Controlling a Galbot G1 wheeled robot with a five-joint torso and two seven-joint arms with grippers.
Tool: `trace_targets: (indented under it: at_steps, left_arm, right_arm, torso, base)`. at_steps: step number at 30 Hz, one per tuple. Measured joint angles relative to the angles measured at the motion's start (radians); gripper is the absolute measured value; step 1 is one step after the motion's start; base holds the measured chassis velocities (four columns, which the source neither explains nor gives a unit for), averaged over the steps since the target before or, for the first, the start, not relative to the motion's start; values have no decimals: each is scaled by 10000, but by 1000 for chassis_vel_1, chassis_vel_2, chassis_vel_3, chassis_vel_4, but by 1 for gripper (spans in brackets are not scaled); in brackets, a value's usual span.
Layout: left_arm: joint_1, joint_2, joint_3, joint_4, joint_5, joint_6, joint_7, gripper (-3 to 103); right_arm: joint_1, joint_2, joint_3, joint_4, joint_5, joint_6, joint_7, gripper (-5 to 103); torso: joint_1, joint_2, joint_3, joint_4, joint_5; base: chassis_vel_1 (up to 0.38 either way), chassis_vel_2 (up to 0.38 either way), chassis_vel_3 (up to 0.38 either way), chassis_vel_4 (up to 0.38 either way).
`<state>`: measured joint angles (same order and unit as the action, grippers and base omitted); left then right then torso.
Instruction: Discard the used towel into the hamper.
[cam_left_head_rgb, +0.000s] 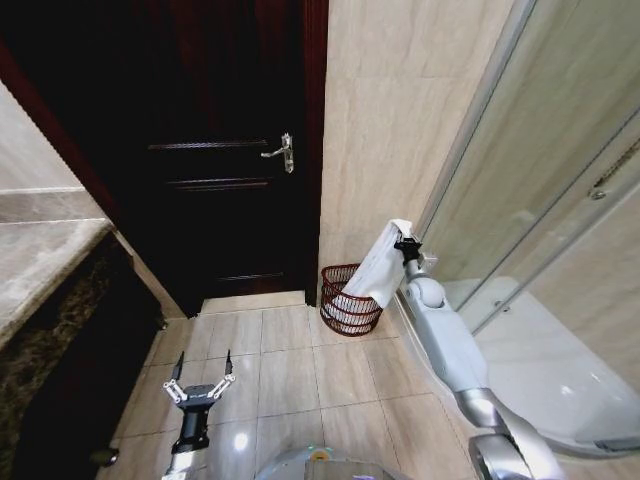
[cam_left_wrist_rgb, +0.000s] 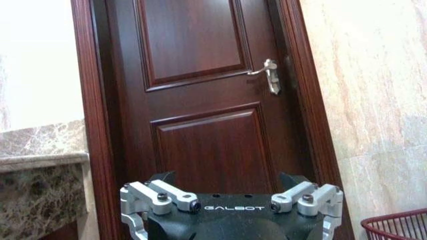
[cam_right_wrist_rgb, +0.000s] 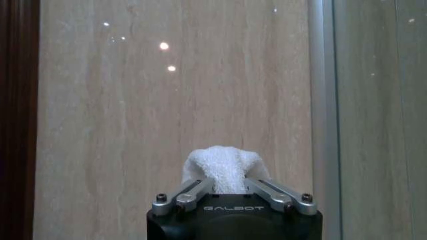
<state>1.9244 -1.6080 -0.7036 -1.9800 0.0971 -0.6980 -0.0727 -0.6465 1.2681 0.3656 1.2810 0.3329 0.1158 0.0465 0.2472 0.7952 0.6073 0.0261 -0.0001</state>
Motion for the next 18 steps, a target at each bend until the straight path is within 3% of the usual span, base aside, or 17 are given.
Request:
trace_targets:
  at_steps: [18]
  left_arm:
    - [153,0,96,187,359,-1,84,100]
  right_arm:
    - [-1295,316,849,1616,-715,-105,-135,4]
  torso:
    - [-344,-792,-449,0,0]
  base:
    - [0,0,0,0]
